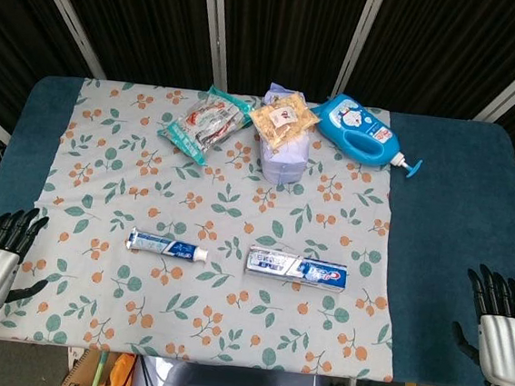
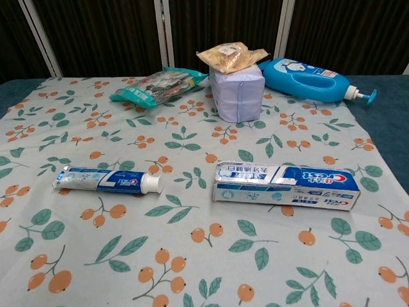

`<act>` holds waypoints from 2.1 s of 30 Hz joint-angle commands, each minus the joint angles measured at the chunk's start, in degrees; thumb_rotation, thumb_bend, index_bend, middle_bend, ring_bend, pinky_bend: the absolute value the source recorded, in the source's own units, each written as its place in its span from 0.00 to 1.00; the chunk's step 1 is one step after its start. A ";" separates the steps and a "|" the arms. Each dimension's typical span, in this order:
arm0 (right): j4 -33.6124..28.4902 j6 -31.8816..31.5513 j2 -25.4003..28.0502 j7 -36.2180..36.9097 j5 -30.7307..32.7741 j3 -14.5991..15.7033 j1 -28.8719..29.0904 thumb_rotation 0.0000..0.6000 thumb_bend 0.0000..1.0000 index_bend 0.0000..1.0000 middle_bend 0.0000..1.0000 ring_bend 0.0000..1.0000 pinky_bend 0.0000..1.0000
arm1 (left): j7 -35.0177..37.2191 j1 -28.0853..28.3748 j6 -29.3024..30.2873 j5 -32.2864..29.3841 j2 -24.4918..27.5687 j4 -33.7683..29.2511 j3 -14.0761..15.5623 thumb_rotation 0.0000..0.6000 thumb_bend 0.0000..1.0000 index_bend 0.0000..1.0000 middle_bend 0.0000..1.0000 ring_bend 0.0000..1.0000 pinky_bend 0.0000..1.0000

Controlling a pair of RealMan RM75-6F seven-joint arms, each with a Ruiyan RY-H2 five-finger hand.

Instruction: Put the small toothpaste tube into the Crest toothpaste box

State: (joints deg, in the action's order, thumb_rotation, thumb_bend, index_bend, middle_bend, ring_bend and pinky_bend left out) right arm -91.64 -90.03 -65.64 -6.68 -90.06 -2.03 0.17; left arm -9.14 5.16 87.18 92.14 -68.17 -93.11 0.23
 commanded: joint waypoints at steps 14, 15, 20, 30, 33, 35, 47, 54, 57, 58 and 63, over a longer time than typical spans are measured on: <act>-2.31 0.67 0.43 1.10 -0.74 0.40 0.35 1.00 0.32 0.00 0.00 0.00 0.00 | 0.18 -0.16 0.16 0.02 0.19 -0.32 0.06 1.00 0.03 0.00 0.00 0.00 0.03; -3.29 1.82 0.77 1.55 -1.00 0.57 0.97 1.00 0.32 0.00 0.00 0.00 0.00 | 0.22 -0.12 -0.01 -0.05 0.19 -0.38 0.08 1.00 0.03 0.00 0.00 0.00 0.03; -8.33 7.34 1.73 3.79 -1.27 0.16 4.56 1.00 0.32 0.00 0.01 0.00 0.00 | 0.21 0.12 -0.70 -0.09 0.24 -0.57 0.26 1.00 0.03 0.00 0.00 0.00 0.03; -17.65 23.22 -2.67 -1.81 3.13 -4.56 16.54 1.00 0.32 0.00 0.06 0.01 0.01 | 0.55 0.43 -1.56 -0.15 0.48 -0.86 0.48 1.00 0.03 0.00 0.00 0.00 0.03; -18.76 27.01 -6.39 -7.23 6.59 -5.99 19.76 1.00 0.32 0.00 0.09 0.03 0.04 | 0.90 0.50 -1.85 -0.26 0.72 -1.03 0.58 1.00 0.03 0.00 0.00 0.00 0.03; -19.00 29.29 -9.16 -11.66 10.09 -6.69 21.77 1.00 0.32 0.00 0.09 0.03 0.04 | 1.15 0.59 -2.10 -0.28 0.93 -1.16 0.64 1.00 0.03 0.00 0.00 0.00 0.03; -15.37 33.49 -18.37 -26.65 29.27 -8.78 28.93 1.00 0.32 0.00 0.09 0.03 0.04 | 3.12 0.92 -2.67 -0.17 1.66 -1.10 0.81 1.00 0.03 0.00 0.00 0.00 0.03; -12.28 32.94 -22.18 -30.15 35.06 -8.53 31.51 1.00 0.32 0.00 0.09 0.05 0.04 | 4.02 1.24 -3.49 -0.56 2.05 -1.41 0.85 1.00 0.03 0.00 0.00 0.00 0.03; -10.62 32.90 -23.48 -31.17 36.72 -8.25 32.49 1.00 0.32 0.03 0.13 0.09 0.05 | 4.17 1.34 -3.79 -0.75 2.17 -1.53 0.87 1.00 0.03 0.00 0.00 0.00 0.03; -10.12 32.85 -23.85 -31.33 37.20 -8.22 32.76 1.00 0.32 0.06 0.16 0.11 0.07 | 4.21 1.36 -3.87 -0.82 2.20 -1.58 0.87 1.00 0.03 0.00 0.00 0.00 0.03; -7.32 31.84 -25.57 -31.23 37.69 -8.20 33.50 1.00 0.32 0.23 0.34 0.28 0.19 | 4.39 1.44 -4.10 -1.00 2.30 -1.71 0.87 1.00 0.03 0.00 0.00 0.00 0.03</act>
State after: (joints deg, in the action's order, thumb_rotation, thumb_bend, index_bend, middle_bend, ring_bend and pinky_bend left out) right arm -99.62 -57.77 -90.68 -38.13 -52.38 -10.24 33.48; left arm -4.77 6.59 83.11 91.16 -65.88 -94.80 1.11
